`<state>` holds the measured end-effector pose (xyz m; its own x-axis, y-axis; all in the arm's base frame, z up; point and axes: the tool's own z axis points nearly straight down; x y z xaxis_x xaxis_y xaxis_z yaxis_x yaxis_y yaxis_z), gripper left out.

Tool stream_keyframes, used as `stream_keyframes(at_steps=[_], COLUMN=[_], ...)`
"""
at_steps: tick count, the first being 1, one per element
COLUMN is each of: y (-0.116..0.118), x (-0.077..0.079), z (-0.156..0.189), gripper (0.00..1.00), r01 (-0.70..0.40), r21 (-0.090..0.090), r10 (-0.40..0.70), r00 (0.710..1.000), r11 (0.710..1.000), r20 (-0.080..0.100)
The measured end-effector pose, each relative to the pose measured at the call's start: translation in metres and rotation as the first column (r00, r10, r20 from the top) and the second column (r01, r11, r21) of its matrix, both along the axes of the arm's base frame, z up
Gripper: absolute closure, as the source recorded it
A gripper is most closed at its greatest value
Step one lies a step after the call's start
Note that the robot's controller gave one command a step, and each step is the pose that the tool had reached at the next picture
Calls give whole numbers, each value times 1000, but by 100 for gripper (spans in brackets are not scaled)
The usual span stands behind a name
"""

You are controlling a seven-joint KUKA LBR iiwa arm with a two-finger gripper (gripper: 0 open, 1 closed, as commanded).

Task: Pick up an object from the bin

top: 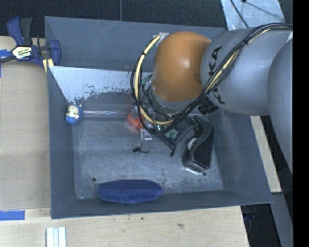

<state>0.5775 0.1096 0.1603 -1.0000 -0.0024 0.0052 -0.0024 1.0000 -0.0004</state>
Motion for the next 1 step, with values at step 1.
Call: stream_keyframes(at_steps=[1], y=[-57], x=[29], z=[-91], gripper=[0], r01=[272], r21=[-1], r10=[-272], r00=[962], r11=[962], r20=[5])
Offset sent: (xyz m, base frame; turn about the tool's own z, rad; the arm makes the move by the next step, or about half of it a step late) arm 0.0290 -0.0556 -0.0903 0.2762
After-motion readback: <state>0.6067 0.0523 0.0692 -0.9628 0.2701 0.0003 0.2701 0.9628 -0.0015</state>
